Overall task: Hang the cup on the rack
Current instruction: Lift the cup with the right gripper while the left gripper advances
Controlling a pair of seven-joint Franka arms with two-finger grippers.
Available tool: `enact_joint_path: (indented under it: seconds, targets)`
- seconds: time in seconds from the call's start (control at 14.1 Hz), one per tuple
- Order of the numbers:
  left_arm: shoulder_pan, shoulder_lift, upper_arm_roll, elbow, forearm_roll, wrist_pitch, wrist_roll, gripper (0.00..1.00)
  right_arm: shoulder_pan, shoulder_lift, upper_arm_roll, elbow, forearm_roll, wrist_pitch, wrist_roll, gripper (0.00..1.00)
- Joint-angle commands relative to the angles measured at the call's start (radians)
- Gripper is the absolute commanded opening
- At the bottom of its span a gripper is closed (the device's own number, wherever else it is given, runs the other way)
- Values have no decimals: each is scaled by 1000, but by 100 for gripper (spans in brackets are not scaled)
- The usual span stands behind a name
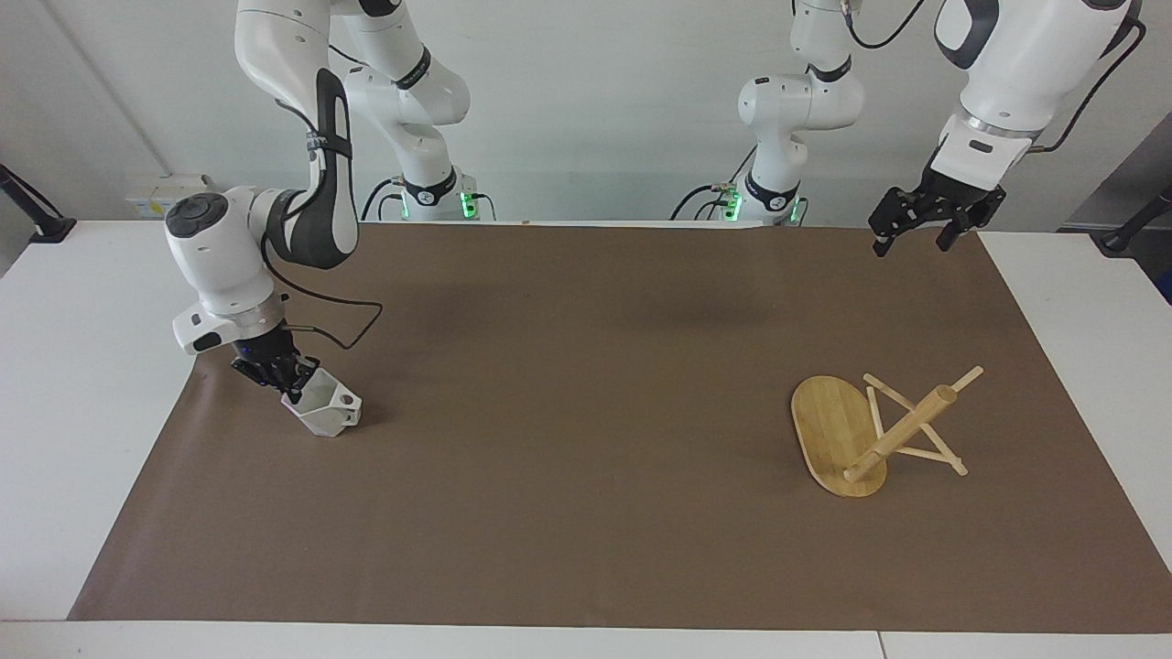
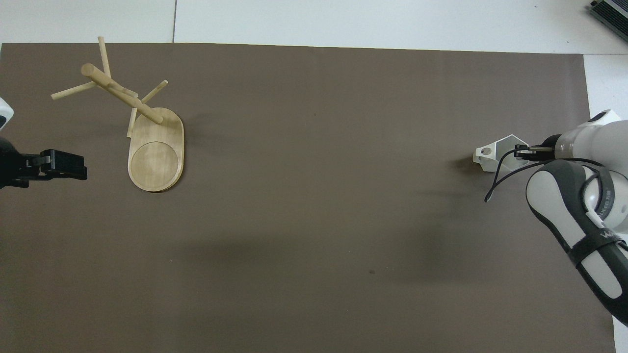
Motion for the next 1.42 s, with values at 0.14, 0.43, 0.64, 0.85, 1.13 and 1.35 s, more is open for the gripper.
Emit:
enact_joint_path:
  seconds: [0.14, 0.43, 0.64, 0.85, 1.13, 1.35]
  targets:
    - [-8, -31, -3, -21, -27, -100, -134, 100, -3, 0, 1, 73, -5, -99, 23, 0]
    - [-8, -40, -19, -22, -41, -94, -255, 100, -3, -6, 3, 102, -5, -136, 23, 0]
    - [-9, -45, -23, -25, -118, -156, -393, 100, -2, -18, 3, 117, -5, -154, 23, 0]
    - [-9, -45, -39, -25, -190, -172, -620, 100, 0, -21, 6, 188, -5, -257, 24, 0]
    - [-8, -53, -39, -34, -273, -180, -754, 100, 3, -29, 14, 243, -5, -323, 24, 0]
    - [27, -62, -25, -53, -389, -178, -892, 100, 3, -36, 15, 274, -5, -372, 24, 0]
